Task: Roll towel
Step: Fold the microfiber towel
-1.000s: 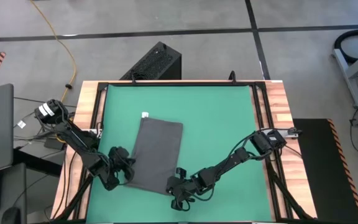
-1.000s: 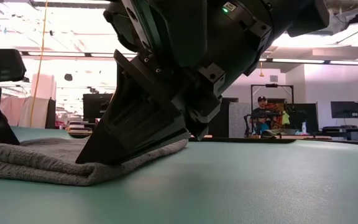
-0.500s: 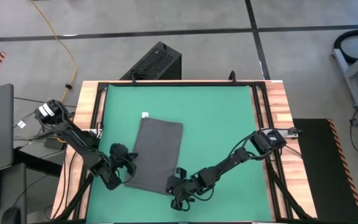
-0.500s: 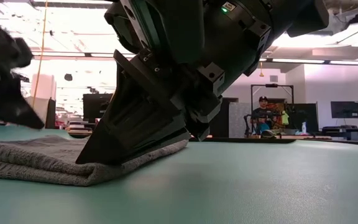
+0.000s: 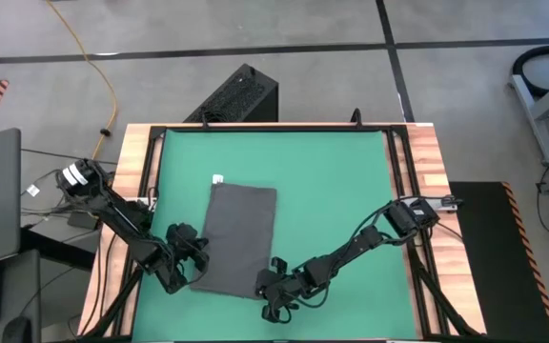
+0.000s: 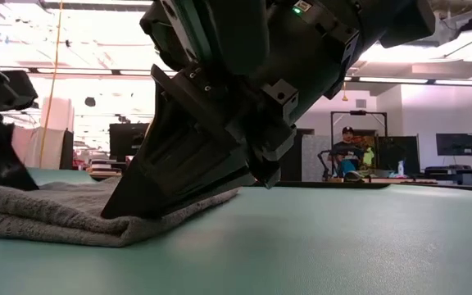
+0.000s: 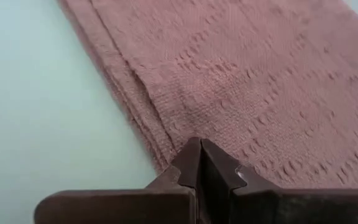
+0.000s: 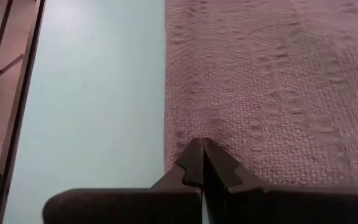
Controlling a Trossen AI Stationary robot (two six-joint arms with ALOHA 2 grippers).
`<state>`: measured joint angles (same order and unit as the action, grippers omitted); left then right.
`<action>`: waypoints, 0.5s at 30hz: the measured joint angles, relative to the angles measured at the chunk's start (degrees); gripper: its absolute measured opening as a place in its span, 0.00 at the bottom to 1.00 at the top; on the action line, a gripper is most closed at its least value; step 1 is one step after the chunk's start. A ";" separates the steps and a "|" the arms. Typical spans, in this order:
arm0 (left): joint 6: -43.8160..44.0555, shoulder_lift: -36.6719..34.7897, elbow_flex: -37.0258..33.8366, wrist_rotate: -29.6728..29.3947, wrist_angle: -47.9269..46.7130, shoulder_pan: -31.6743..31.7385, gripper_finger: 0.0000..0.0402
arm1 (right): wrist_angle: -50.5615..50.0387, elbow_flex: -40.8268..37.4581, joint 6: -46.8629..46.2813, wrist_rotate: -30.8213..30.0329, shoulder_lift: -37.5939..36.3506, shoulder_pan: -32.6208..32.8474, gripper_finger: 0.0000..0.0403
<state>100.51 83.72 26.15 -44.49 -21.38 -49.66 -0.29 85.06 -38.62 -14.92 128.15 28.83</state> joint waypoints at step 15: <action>-35.61 -13.04 8.23 -5.69 13.56 -1.89 0.00 | -8.09 0.42 -4.95 1.07 -1.03 0.29 0.04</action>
<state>64.90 70.68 34.38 -50.18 -7.82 -51.55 -8.37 85.47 -43.57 -13.85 127.11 29.12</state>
